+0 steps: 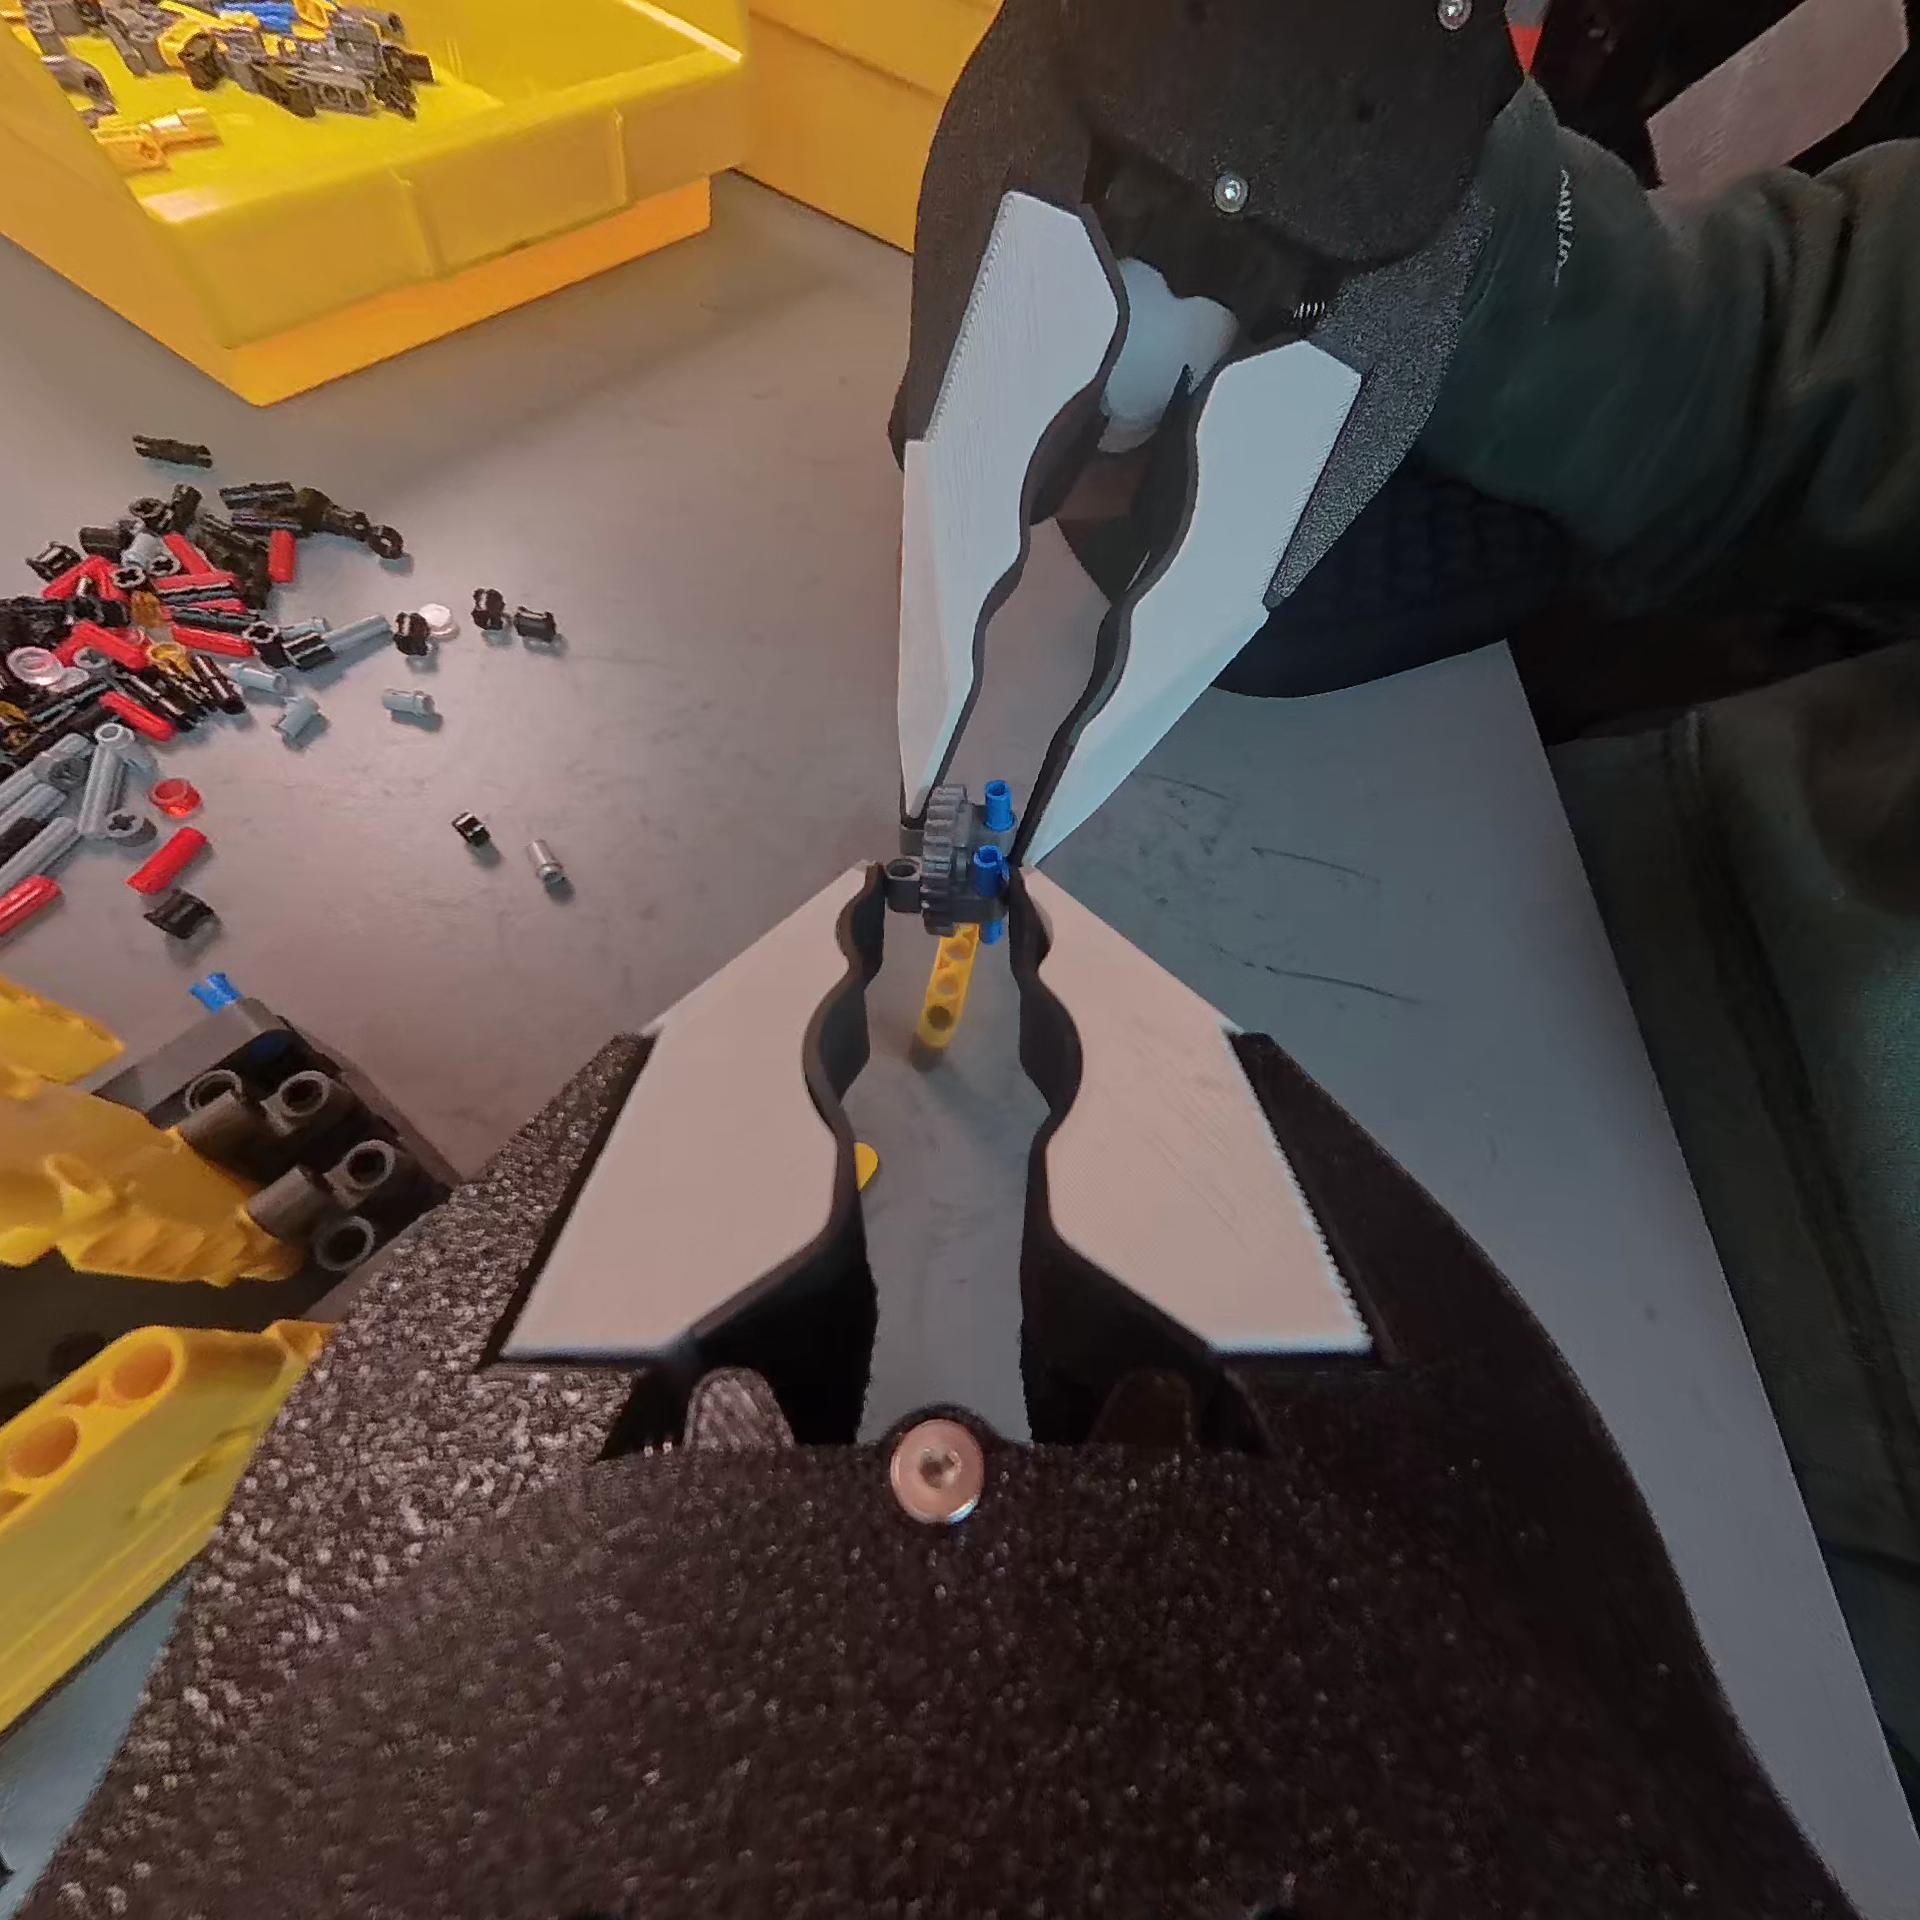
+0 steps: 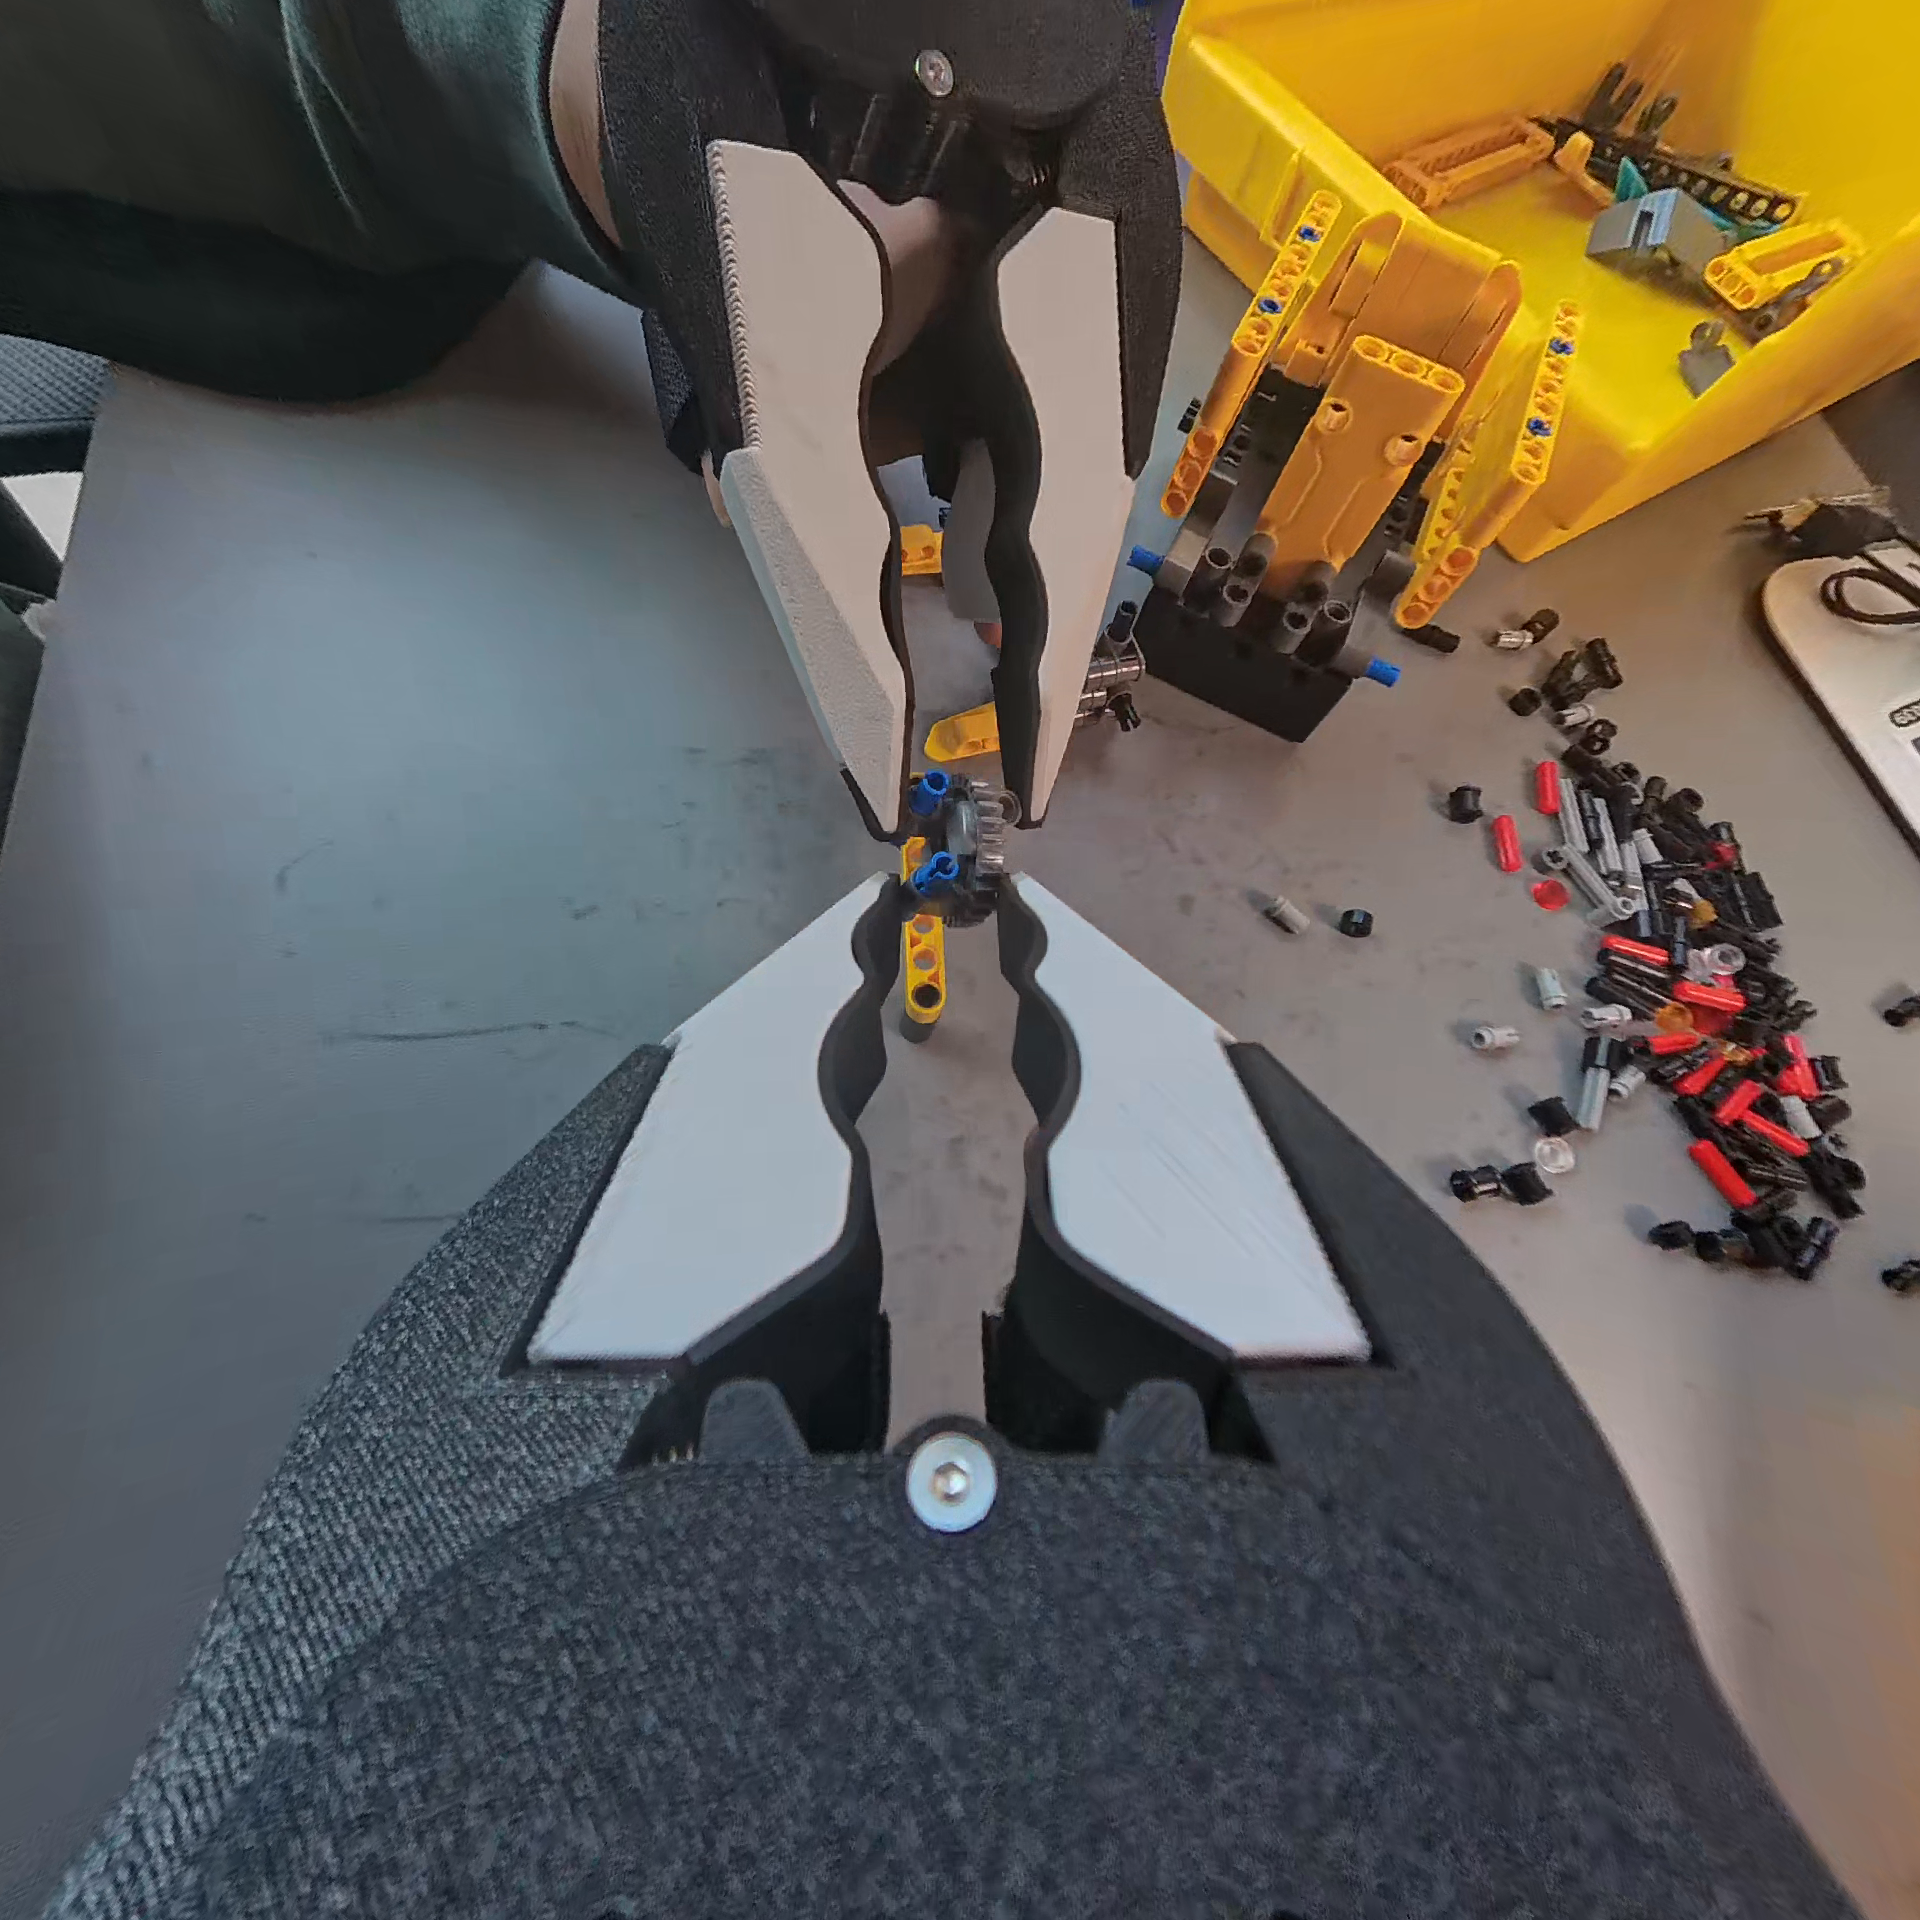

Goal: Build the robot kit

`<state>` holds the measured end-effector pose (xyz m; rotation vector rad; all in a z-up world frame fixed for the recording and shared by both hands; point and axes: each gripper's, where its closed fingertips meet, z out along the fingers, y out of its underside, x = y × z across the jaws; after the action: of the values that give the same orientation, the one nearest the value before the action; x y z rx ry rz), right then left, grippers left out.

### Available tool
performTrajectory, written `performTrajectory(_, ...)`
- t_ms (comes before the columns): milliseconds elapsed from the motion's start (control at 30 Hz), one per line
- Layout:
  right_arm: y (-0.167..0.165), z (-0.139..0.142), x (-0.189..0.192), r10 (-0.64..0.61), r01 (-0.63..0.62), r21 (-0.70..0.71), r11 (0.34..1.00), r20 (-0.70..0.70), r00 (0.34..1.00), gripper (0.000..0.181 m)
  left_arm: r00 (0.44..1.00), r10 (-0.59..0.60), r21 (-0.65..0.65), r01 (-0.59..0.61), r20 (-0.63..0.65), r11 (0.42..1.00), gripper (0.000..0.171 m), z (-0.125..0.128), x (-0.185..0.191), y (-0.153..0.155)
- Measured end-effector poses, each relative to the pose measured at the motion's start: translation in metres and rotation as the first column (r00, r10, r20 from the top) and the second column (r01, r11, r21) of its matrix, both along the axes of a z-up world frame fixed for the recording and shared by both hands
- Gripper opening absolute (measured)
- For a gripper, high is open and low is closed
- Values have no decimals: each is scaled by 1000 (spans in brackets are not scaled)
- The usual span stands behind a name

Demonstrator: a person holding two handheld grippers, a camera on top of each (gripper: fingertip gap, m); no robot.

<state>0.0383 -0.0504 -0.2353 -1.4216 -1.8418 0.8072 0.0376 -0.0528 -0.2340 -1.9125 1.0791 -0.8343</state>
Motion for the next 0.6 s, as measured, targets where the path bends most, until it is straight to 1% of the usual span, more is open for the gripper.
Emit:
performTrajectory(300, 0, -1, 1, -7, 7, 2, 1000, 2, 1000, 17, 999, -32, 24, 33, -25, 999, 23, -3, 0, 1)
performTrajectory(533, 2, 5, 1, -15, 12, -72, 997, -39, 999, 17, 997, -59, 82, 63, -47, 995, 23, -2, -3, 4)
performTrajectory(600, 3, 5, 1, -18, 14, -92, 996, -46, 999, 14, 996, -59, 86, 64, -63, 994, 22, -4, -6, 5)
